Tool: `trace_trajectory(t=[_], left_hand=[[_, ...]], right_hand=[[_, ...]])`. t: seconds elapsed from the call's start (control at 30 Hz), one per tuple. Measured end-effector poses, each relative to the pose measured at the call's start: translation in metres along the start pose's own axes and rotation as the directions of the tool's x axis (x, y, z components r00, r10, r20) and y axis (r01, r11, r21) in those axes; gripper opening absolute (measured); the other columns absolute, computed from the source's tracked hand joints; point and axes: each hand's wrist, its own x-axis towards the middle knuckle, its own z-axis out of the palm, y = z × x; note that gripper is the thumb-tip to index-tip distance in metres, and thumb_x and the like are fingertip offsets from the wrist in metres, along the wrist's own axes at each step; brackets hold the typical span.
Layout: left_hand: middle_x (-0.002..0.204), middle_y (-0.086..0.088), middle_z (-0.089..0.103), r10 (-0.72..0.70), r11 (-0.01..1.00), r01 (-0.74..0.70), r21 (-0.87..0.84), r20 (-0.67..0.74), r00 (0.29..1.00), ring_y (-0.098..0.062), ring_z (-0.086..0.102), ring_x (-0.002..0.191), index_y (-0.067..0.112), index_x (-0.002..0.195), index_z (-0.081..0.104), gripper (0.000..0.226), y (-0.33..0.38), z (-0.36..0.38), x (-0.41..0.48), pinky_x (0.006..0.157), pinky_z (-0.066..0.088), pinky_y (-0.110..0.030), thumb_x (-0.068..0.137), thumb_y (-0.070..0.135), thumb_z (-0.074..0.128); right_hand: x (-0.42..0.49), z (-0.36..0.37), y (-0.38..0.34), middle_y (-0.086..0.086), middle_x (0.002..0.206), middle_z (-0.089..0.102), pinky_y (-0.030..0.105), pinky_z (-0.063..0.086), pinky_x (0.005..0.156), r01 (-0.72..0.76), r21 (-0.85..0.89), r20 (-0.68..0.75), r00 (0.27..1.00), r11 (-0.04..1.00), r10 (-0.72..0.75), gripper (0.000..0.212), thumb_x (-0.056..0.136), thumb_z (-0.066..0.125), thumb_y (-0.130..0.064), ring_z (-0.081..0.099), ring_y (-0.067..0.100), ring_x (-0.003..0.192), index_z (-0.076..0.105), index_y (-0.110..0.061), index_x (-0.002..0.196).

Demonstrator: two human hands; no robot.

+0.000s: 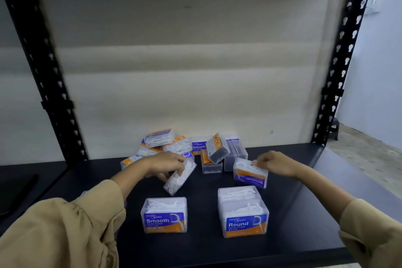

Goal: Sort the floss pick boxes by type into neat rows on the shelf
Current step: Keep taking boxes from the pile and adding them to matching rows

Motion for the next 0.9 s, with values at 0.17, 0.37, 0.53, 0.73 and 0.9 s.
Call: trace_trajectory(t=[0.17,0.37,0.53,0.73,0.9], left_hand=[[0.095,-0.007,0.059,0.022,0.988,0.008,0.151,-0.198,0.980,-0.022,0.057,0.084,0.012,0.111,0.062,0.029,-0.013,-0.015,-0.001,0.057,0.051,-0.028,0.087,0.010,0.045],[0.106,-0.007,0.066,0.098,0.937,-0.033,0.349,-0.168,0.981,-0.015,0.059,0.085,0.014,0.109,0.059,0.037,-0.014,-0.009,0.003,0.062,0.044,-0.021,0.085,0.043,0.061],[0.118,-0.005,0.062,0.107,0.928,-0.013,0.373,-0.232,0.967,-0.013,0.057,0.094,0.014,0.127,0.055,0.051,-0.013,-0.008,0.007,0.079,0.048,-0.025,0.081,0.031,0.067],[0.109,-0.002,0.054,0.050,0.997,-0.036,0.061,-0.245,0.968,-0.018,0.058,0.098,0.019,0.134,0.046,0.056,-0.021,-0.014,0.002,0.065,0.055,-0.028,0.081,0.019,0.064],[0.103,0.000,0.057,0.109,0.987,-0.078,0.144,-0.228,0.968,-0.017,0.060,0.102,0.021,0.132,0.049,0.056,-0.023,-0.016,-0.001,0.083,0.052,-0.030,0.079,0.021,0.067]], right_hand=[[0.002,0.001,0.003,0.003,0.086,0.065,0.023,0.041,0.071,-0.025,0.061,-0.072,0.997,0.998,0.029,0.031,0.097,0.044,-0.035,0.059,0.015,0.083,0.060,-0.017,0.077],[0.002,0.002,-0.009,-0.005,0.094,0.065,0.019,0.046,0.072,0.021,-0.003,-0.025,0.999,1.000,-0.021,0.035,0.078,0.070,-0.042,0.061,0.009,0.083,0.059,-0.022,0.105],[0.006,0.007,-0.016,0.002,0.109,0.066,0.018,0.044,0.071,0.030,-0.134,-0.010,0.999,0.990,-0.032,0.041,0.079,0.069,-0.032,0.059,0.010,0.087,0.059,-0.019,0.117],[0.006,0.008,-0.017,0.002,0.093,0.067,0.021,0.047,0.067,0.004,0.018,-0.126,0.992,1.000,-0.001,0.025,0.077,0.070,-0.027,0.063,0.013,0.081,0.059,-0.019,0.097],[0.008,0.007,-0.013,0.004,0.096,0.069,0.031,0.052,0.077,-0.002,0.170,-0.153,0.988,0.985,0.028,0.024,0.076,0.071,-0.023,0.067,0.018,0.087,0.057,-0.017,0.095]])
